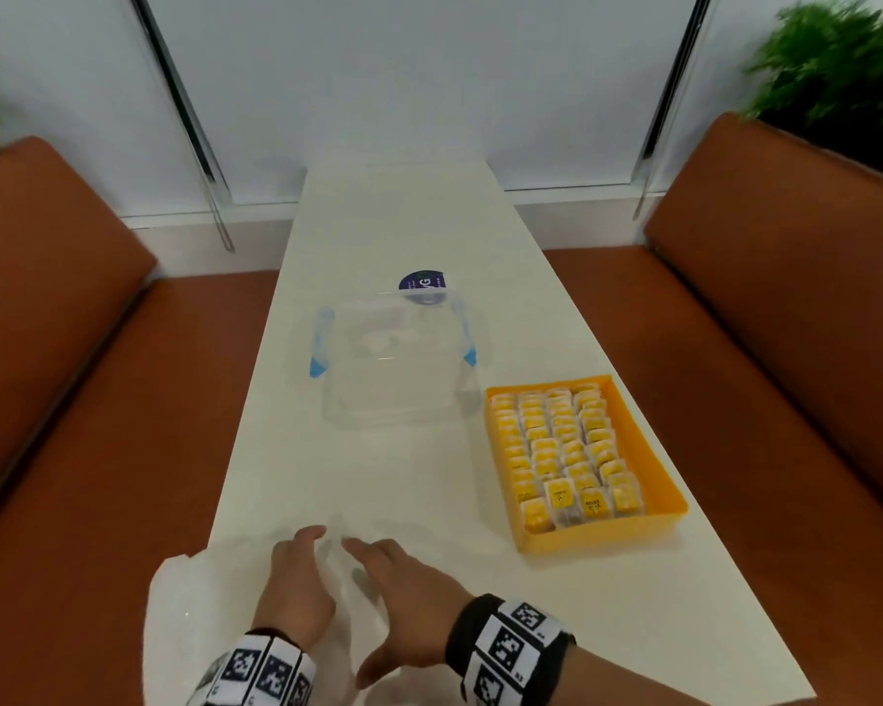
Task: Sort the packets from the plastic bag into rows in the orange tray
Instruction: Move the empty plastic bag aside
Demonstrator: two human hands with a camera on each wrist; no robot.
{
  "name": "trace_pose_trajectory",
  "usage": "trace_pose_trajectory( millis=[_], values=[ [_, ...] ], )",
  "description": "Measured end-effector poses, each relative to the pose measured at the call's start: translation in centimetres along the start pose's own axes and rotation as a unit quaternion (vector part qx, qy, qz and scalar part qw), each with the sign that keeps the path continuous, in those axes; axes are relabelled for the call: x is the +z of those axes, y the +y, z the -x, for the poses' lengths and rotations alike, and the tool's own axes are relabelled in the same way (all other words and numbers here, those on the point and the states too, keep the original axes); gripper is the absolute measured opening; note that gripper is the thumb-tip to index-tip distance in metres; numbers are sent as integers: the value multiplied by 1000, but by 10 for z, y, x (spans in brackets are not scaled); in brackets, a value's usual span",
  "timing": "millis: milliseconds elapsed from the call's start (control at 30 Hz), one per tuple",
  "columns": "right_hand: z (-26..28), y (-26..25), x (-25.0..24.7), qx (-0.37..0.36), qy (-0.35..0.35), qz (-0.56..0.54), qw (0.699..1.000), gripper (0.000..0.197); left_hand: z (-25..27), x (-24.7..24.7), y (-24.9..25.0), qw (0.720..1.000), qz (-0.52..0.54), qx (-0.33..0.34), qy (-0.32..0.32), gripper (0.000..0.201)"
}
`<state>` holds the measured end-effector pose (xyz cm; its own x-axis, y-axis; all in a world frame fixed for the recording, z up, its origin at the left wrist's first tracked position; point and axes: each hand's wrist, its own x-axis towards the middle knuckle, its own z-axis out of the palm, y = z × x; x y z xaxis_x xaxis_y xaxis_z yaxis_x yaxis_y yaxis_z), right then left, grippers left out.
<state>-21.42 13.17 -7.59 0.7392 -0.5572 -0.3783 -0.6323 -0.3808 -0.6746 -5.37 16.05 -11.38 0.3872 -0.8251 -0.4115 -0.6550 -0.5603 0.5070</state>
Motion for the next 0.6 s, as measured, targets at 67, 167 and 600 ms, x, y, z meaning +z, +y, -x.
trace_pose_trajectory(
  millis=[67,167,600],
  values=[
    [3,5,-2,14,21,-39,999,119,3,4,3,999,16,30,-6,67],
    [6,12,-3,27,39,-119,992,123,13,3,18,993,79,87,8,57],
    [96,58,-58,-45,374,-398,837,35,89,25,155,836,392,382,-33,48]
  ],
)
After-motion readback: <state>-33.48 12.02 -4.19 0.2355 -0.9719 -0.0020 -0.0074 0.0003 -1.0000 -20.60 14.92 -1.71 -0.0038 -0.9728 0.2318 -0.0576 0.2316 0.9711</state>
